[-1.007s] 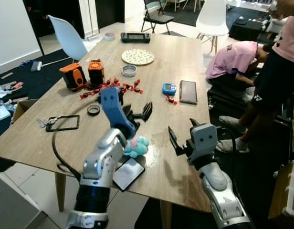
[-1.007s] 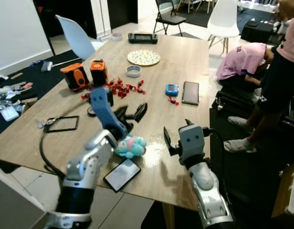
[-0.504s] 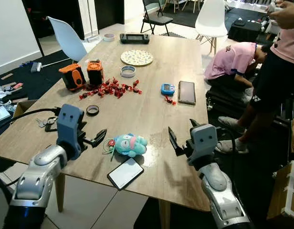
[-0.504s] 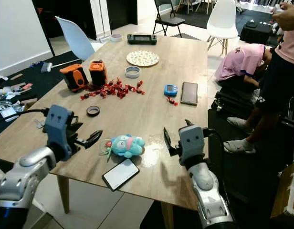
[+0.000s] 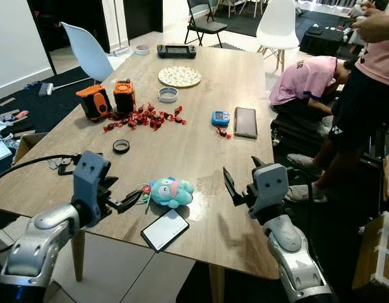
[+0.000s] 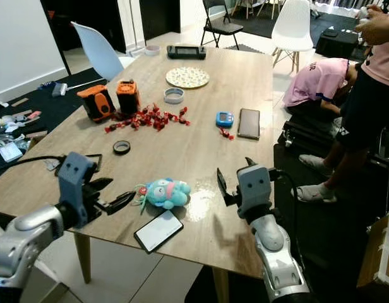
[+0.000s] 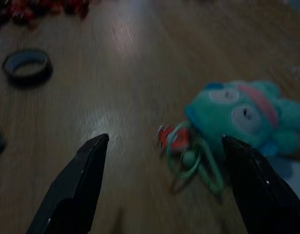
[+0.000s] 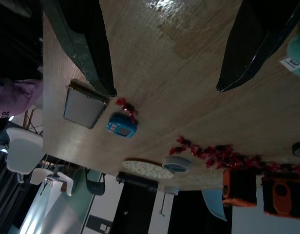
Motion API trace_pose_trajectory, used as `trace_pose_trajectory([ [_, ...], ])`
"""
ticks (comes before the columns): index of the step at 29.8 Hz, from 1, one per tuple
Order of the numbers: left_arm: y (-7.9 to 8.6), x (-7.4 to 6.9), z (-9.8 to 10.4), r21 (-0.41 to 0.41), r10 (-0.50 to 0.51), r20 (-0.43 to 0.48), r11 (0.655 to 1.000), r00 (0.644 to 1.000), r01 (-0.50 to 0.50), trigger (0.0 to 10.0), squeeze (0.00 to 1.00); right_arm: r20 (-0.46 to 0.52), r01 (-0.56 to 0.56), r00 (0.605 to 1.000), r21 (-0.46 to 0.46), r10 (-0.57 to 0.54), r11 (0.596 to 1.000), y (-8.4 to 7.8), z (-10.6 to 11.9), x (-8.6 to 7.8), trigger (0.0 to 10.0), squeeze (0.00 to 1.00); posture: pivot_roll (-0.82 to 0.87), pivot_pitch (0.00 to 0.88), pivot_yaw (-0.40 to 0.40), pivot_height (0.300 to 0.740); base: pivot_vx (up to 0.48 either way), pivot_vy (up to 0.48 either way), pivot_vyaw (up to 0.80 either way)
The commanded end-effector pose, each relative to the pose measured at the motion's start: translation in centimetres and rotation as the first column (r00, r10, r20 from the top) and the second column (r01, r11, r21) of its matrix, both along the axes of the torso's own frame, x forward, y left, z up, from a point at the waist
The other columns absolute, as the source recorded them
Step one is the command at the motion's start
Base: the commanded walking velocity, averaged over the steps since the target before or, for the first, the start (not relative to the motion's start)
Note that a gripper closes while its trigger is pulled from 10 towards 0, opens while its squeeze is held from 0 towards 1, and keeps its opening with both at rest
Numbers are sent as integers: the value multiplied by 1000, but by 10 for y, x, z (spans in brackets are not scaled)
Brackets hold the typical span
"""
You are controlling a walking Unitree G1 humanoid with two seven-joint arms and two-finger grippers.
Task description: Hang keys on a hook
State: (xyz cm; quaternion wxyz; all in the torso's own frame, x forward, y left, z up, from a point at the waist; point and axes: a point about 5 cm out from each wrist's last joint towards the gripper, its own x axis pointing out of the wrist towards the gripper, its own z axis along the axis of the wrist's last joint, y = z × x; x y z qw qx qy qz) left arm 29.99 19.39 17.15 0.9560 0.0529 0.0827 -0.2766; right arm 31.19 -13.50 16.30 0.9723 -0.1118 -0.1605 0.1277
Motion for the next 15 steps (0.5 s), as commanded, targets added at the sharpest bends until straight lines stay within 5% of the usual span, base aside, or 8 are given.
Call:
trace_pose_trajectory([
  [1,-6,2,-11,4,7,-26,1000,1000,-7,10000,0,-12,-26,1000,1,26,1000,4,-3,0,10000,0,120,168,-32,740,0,0,0],
  [8,-5,5,-11,4,16,-27,1000,1000,-16,10000,0,-161,-215,962,51,220,975,23,-14,0,10000,0,109,168,-30,740,0,0,0],
  [11,-4,3,-10,1,17,-21,1000,1000,-17,10000,0,-161,-404,900,34,404,914,32,-3,-12,10000,0,115,168,-38,740,0,0,0],
  [15,-4,3,-11,-1,25,-18,1000,1000,-25,10000,0,-185,-492,855,8,485,871,31,4,-21,10000,0,116,164,-49,740,0,0,0],
])
